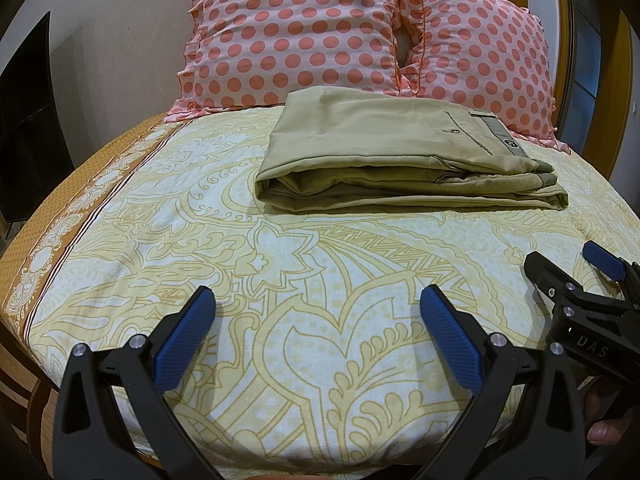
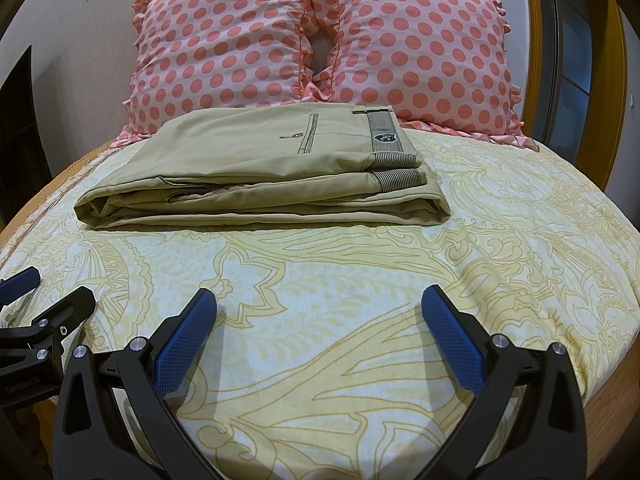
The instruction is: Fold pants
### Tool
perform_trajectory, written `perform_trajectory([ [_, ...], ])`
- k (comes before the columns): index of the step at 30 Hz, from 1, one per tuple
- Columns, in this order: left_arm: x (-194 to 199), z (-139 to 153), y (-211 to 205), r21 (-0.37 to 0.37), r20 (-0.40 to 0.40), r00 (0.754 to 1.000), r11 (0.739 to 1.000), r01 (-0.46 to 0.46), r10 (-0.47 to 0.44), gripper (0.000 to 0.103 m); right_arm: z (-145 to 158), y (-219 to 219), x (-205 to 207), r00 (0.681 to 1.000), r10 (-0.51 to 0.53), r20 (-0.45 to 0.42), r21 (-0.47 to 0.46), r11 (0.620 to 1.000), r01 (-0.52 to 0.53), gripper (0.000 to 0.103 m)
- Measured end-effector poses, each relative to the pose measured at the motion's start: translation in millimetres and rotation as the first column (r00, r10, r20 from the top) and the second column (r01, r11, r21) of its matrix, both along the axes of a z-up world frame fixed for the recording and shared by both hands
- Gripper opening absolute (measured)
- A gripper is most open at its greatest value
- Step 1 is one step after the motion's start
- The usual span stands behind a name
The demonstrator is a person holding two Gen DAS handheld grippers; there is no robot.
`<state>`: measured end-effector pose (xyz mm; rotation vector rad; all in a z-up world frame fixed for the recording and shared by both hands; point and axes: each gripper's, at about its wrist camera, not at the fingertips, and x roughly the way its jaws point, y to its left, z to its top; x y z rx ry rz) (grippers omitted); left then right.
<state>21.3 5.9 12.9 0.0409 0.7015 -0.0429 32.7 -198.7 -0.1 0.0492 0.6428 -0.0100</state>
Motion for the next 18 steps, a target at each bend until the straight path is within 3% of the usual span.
perform_trajectory([
  [18, 0.5, -0.2, 1.0, 0.0, 0.0, 1.0, 1.0, 0.002, -0.002, 0.101, -0.6, 1.5, 1.1, 1.0, -0.002, 0.002, -0.001, 1.0, 0.002, 0.102],
])
